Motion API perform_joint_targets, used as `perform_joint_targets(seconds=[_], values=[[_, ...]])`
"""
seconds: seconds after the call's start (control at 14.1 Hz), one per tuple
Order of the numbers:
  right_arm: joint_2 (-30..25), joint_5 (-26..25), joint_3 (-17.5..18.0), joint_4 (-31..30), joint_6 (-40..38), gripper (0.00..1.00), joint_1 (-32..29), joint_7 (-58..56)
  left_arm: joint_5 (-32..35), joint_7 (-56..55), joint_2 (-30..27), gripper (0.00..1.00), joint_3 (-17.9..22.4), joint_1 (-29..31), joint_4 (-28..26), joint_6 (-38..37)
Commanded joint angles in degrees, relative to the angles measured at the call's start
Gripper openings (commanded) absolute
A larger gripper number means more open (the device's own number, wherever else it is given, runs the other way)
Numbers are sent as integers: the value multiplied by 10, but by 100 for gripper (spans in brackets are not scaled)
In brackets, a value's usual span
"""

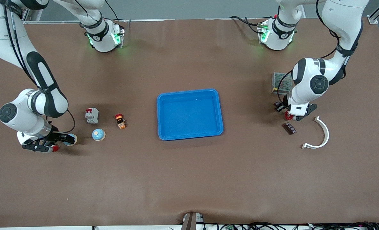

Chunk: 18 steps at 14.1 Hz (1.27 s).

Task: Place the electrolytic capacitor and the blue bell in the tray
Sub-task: 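Grasp the capacitor with the left gripper while the right gripper grasps the bell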

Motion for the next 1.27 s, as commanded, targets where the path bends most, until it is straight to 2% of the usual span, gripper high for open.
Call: perform_joint_targets(seconds=[0.0, 0.07, 0.42, 0.71, 0.92, 1.06, 1.2], values=[[14, -1, 0, 12, 5, 100, 14, 27, -3, -2, 3, 9, -2, 2, -3, 7], [16, -1, 0, 12, 6, 100, 15, 28, -3, -3, 2, 6, -3, 2, -2, 7], [18, -4, 0, 8, 5, 100, 11, 26, -3, -26, -31, 6, -11, -1, 11, -9], [20, -5, -1, 3, 4, 100, 5, 20, -3, -151, -34, 6, -75, -2, 51, -47], [22, -6, -2, -2, 4, 100, 0, 19, -3, -270, -24, 6, -132, -5, 80, -47], [22, -6, -2, -2, 4, 100, -3, 12, -4, -328, -19, 6, -156, -20, 98, -48], [22, -6, -2, -2, 4, 100, -3, 11, -4, -399, -1, 6, -159, -63, 123, -48]])
